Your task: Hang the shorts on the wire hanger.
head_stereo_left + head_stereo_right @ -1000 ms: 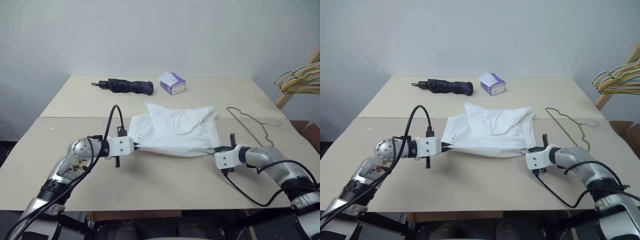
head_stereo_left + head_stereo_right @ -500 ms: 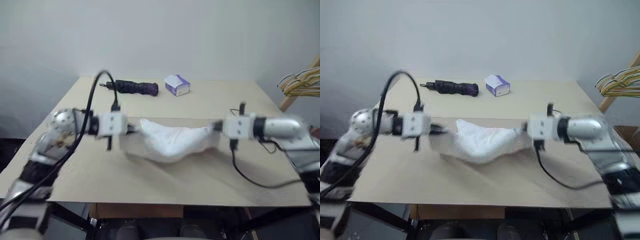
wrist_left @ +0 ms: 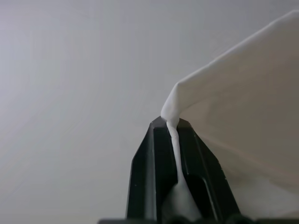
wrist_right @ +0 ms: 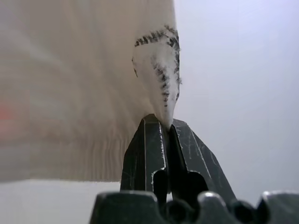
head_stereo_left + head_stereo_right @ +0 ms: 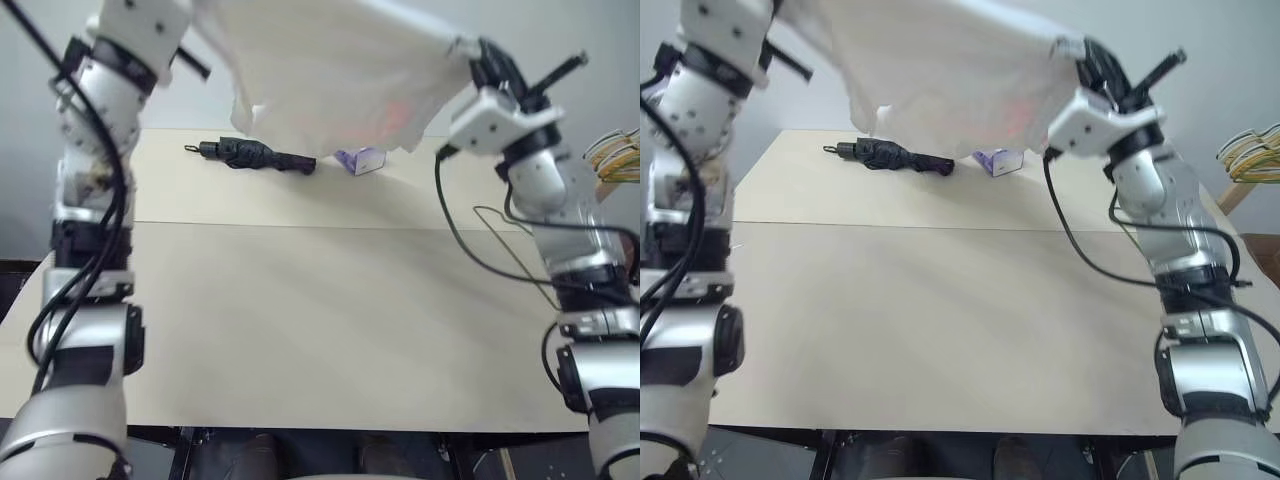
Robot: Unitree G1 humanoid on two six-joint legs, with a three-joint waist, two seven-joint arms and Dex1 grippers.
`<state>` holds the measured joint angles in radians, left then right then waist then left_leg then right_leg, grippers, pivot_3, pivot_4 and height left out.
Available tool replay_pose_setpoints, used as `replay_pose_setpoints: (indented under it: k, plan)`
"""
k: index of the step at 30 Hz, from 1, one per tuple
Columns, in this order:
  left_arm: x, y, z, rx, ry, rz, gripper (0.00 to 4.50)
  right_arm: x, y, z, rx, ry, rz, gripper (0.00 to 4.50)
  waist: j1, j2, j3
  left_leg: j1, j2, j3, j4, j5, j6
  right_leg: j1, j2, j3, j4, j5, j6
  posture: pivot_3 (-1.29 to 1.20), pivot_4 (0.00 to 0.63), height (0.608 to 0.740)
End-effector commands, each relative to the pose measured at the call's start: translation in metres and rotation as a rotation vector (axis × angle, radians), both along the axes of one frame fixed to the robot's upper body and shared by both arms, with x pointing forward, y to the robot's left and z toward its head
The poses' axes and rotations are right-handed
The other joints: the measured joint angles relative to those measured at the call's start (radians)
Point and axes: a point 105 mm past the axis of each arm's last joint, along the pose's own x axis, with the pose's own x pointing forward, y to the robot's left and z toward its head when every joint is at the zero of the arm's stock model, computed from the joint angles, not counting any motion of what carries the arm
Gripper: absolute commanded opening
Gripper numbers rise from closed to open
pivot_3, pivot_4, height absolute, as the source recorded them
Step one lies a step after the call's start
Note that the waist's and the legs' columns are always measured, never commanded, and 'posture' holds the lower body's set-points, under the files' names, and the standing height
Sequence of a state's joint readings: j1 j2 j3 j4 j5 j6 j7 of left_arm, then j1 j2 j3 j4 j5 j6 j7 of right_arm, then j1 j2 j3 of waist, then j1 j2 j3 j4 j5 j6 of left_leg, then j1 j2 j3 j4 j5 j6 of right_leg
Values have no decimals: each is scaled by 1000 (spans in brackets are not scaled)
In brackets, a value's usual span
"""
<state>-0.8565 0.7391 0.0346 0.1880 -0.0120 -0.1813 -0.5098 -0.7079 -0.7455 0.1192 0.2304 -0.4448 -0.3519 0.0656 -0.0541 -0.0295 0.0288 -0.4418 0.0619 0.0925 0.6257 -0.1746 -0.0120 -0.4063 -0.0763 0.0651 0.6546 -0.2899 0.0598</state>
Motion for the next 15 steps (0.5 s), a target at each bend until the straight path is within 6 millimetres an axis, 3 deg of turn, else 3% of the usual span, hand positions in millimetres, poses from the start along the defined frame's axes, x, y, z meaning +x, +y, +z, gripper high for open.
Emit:
replay_pose_setpoints:
  k: [1,2,4,6,8,10,15]
  plan:
    - [-35,-5,-52,157,294,-193,0,-19,13,-40,-129,177,120,26,-5,1,1,0,0,0,1,-1,1,1,-1,-1,-1,0,-1,0,0,740]
    - [-44,-4,-70,209,378,-223,0,-24,15,-56,-181,238,145,26,-8,1,1,0,0,1,3,-1,2,3,-1,0,-6,-1,-2,0,0,740]
    - [-80,3,-132,372,673,-311,0,-43,15,-114,-334,447,205,26,-15,2,2,0,0,2,9,-6,11,5,-1,0,-7,-1,-3,5,0,740]
    - [-103,13,-174,477,848,-302,0,-62,10,-155,-431,587,245,26,-18,2,3,7,2,3,11,-8,15,13,0,0,-7,1,-5,3,0,740]
    - [-113,19,-198,542,914,-275,0,-75,6,-173,-486,663,271,26,-14,0,8,29,4,7,10,-9,14,32,-1,0,-7,-6,-16,6,0,740]
    - [-126,21,-222,599,989,-277,0,-89,0,-187,-560,736,292,26,-12,1,9,41,6,7,10,-13,7,36,-2,-3,-7,-8,-13,7,0,740]
    - [-151,4,-242,649,1069,-393,0,-105,-17,-187,-657,828,280,26,-12,0,6,49,7,7,10,-12,7,43,-4,-3,-6,-5,-16,-8,0,740]
